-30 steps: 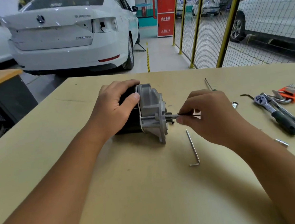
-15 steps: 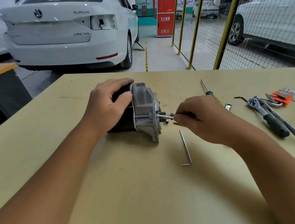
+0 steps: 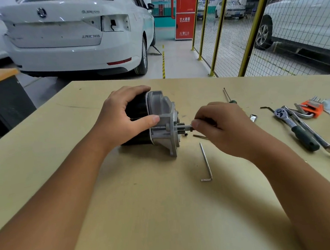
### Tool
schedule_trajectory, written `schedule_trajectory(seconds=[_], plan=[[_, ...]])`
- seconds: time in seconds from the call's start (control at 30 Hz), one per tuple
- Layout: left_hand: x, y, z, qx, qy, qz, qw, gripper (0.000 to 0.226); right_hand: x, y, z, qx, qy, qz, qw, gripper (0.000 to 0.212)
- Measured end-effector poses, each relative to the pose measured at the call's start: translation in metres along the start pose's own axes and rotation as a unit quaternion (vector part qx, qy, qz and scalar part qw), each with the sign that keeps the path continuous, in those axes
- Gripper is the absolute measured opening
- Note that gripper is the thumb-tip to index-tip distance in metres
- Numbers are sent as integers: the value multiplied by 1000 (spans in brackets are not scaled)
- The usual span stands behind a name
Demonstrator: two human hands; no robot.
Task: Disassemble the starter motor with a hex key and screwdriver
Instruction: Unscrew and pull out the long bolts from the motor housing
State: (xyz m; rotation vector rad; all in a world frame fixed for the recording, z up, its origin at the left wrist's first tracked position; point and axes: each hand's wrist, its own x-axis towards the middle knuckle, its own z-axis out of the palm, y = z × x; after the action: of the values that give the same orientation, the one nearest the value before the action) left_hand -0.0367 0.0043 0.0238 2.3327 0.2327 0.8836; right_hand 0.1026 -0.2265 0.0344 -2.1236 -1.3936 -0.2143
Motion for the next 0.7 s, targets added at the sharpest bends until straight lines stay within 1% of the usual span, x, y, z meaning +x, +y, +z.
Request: schedule_trajectory(seconds=[0.13, 0.3, 0.37, 0.5, 0.57, 0.63, 0.7], plan=[[1, 0, 0, 11, -4, 6, 1000, 82, 0, -1, -5, 3, 3, 2, 1000, 10], [2, -1, -2, 17, -10, 9, 1000, 86, 0, -4, -5, -24, 39, -20, 999, 5], [3, -1, -2, 12, -11, 10, 1000, 89, 0, -3, -7, -19, 46, -22, 999, 5], [4, -2, -2, 1, -17, 10, 1000, 93, 0, -2, -6, -7, 38, -12, 999, 5], [3, -3, -3, -2, -19, 11, 1000, 94, -1, -1, -5, -4, 28, -3, 1000, 12], [3, -2, -3, -1, -16, 15, 1000, 92, -1, 0, -5, -2, 5, 3, 1000, 16], [3, -2, -2, 2, -10, 19, 1000, 85, 0, 0, -6, -10, -15, 1, 1000, 15]])
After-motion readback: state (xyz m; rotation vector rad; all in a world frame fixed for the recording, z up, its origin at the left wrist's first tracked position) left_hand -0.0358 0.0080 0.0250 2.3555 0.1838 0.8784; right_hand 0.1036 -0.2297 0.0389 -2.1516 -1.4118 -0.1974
